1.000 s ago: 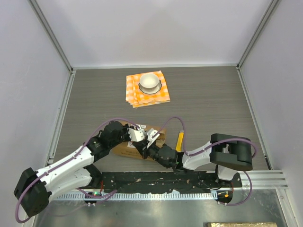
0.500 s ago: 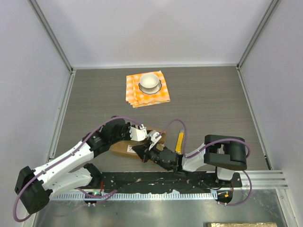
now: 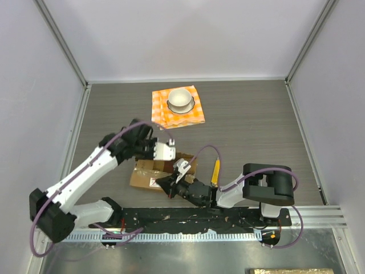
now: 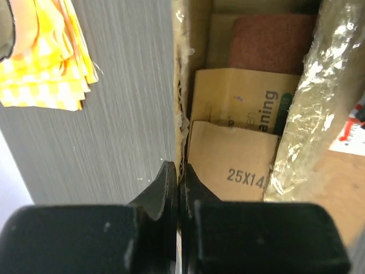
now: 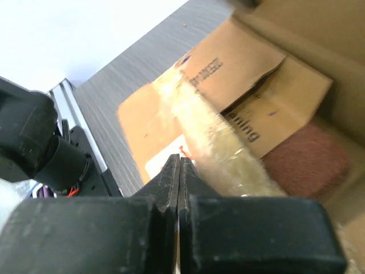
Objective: Unpack the express box
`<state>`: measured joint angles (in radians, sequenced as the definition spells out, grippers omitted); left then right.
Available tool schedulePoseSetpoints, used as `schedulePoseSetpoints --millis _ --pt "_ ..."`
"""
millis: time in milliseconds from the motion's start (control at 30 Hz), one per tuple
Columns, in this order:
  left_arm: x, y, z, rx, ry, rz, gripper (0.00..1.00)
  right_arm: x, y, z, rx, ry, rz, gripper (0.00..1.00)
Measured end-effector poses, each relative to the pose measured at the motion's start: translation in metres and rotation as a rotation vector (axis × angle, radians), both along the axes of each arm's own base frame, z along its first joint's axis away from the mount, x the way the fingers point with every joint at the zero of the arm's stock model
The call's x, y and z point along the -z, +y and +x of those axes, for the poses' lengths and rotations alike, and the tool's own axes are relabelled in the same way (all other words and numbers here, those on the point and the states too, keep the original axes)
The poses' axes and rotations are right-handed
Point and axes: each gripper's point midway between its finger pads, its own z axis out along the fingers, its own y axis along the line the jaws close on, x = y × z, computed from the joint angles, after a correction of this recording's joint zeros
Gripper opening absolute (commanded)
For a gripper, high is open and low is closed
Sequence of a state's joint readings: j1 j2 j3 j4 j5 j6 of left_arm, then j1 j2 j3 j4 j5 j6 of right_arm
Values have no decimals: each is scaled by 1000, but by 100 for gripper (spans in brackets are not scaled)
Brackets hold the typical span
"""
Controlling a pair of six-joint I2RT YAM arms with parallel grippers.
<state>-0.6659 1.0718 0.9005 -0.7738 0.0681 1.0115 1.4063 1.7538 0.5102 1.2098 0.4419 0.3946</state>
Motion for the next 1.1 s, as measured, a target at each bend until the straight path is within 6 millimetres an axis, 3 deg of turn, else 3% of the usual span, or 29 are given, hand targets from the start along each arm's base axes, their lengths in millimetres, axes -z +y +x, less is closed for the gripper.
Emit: schedulePoseSetpoints --millis 167,233,300,400,533,600,733,833,1100 --pt "-57 -29 25 -29 161 -122 0 5 2 -15 -71 -73 -80 3" --pt "-73 -37 29 -27 172 -165 0 25 -4 -21 -106 -95 -183 4" --pt "-82 -40 20 -20 210 -204 0 46 -16 -25 -136 -109 -284 4" --pt "-82 -39 0 -11 287 -223 0 57 -29 -26 -155 -138 -378 5" --pt "-76 -33 -28 -2 376 -200 0 39 -39 -22 -162 -225 -441 12" --pt "-72 -33 -45 10 406 -195 0 17 -43 -20 -164 -277 -440 20" --pt "-66 -28 -73 44 414 -185 0 -47 -39 -17 -160 -379 -378 36" --pt "-68 -29 -82 51 411 -185 0 -72 -35 -21 -184 -432 -339 44" --pt "-65 -33 -99 64 418 -172 0 -23 -43 -33 -307 -508 -571 46"
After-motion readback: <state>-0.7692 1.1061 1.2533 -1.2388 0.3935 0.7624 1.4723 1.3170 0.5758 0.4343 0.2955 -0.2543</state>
